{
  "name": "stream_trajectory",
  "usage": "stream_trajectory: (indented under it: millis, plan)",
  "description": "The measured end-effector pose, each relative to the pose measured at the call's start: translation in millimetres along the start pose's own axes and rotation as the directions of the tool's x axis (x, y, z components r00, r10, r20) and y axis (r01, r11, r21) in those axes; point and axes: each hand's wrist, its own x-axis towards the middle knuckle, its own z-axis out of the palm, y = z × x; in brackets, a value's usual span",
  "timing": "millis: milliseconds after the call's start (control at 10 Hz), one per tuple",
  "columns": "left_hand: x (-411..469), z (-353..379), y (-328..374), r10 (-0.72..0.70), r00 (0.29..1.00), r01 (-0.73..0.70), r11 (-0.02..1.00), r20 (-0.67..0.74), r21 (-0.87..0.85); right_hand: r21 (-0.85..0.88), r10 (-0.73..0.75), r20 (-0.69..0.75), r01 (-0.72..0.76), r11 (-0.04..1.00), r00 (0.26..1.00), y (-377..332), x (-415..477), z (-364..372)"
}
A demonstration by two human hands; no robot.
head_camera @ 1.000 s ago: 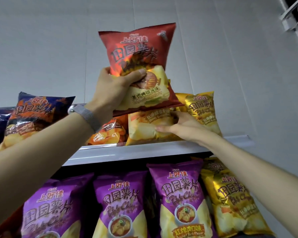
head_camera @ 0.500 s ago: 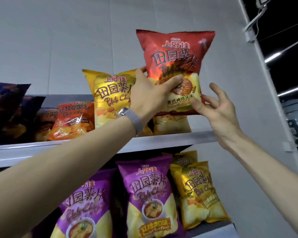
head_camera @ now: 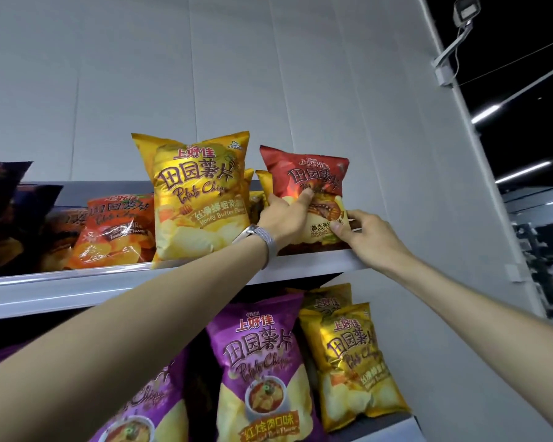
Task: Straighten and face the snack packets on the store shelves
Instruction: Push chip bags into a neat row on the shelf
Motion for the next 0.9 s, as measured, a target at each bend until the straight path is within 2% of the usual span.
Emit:
stream_trajectory:
  millis: [100,300,600,800,900]
  plan:
    - [3.0,-6.0,1.5,-0.034,0.999,0.034,0.999,0.026,0.031,-0.01,-0.01,-0.007,0.01,1.0,1.0,-1.7,-3.9,-0.8]
    - [0.0,-13.1,2.7,-0.002,0.992,-0.012,0.994,0.124,0.111,-0.061,0.002,-0.019,-0.004,0.998,1.0,-3.3,-4.2,-4.5]
    - [-1.7,-21.0,-2.7,-0.038,0.989,0.019,0.991,0.141,0.13,-0.196,0.023,0.065,-0.01,0.98,0.998,-7.4,-11.9,-6.9]
    - [-28.6,-34.0,5.7,0.043,0.994,-0.078,0.93,0.104,0.359,-0.327,0.027,0.074,-0.001,0.945,0.997,-17.6,-26.9,-8.7]
    - [-58.9,-38.0,-0.7,0.13,0.978,-0.189,0.881,0.161,0.435,-0.378,-0.002,0.045,0.019,0.926,0.999,-24.1,-39.8,-10.2]
